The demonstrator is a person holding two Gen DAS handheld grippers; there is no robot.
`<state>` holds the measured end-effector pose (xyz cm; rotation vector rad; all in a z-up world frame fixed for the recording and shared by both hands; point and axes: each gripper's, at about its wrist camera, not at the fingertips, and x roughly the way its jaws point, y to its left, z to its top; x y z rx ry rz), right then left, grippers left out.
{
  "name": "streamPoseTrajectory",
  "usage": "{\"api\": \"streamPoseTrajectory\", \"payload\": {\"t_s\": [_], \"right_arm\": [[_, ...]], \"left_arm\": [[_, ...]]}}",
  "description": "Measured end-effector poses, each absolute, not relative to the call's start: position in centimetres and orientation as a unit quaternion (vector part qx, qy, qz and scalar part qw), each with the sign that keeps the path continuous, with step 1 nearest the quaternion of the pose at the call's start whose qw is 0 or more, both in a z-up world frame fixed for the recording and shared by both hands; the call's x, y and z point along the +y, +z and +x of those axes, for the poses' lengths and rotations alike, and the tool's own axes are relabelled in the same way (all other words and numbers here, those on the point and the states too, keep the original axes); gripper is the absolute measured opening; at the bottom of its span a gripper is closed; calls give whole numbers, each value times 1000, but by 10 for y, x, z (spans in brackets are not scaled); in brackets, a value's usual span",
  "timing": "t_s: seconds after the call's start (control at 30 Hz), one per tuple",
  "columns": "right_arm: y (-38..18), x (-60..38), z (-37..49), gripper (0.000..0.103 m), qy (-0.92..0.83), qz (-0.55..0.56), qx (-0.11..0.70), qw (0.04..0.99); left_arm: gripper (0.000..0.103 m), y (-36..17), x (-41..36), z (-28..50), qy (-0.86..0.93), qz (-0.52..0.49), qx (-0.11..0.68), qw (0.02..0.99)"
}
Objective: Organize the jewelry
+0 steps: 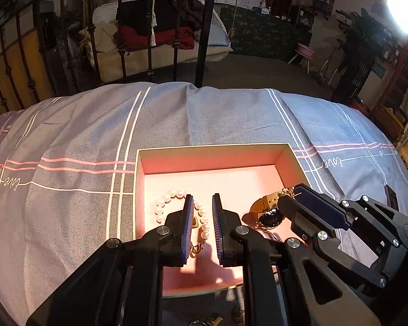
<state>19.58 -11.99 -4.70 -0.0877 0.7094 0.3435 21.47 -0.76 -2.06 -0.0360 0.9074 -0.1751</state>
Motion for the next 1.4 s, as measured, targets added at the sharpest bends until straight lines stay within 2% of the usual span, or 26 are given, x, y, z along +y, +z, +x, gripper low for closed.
{"api": "streamPoseTrajectory", "payload": {"t_s": [0.23,0.3,0.33,0.4,0.43,0.53,0.77,1.0,1.33,1.37,1.4], "right_arm": [[-53,-120,194,17,172,-46,351,919],[-52,-119,193,20,176,-44,354,918],[-51,-119,190,24,174,-45,350,919],[-47,-120,182,52,165,-50,336,926],[-45,-121,177,57,164,-50,331,928],[-44,-127,162,58,167,-42,329,929],[-70,-149,110,58,162,-12,361,918],[-92,-147,89,58,173,-16,394,902],[-101,-138,91,58,182,-24,409,894],[-102,-137,92,58,183,-26,410,893],[-102,-136,92,58,185,-29,411,892]], "left_arm": [[14,-23,-5,213,-85,-21,440,894],[18,-23,-3,215,-87,-30,443,892],[20,-22,-2,214,-86,-32,442,892],[27,-20,0,209,-85,-33,436,895],[29,-18,1,206,-86,-35,433,897],[46,-12,4,191,-87,-38,420,903],[56,-20,10,129,-114,-33,409,905],[55,-69,9,100,-111,18,442,890],[47,-81,7,103,-114,52,440,889],[42,-81,8,102,-119,51,439,889],[32,-81,8,102,-125,48,438,889]]}}
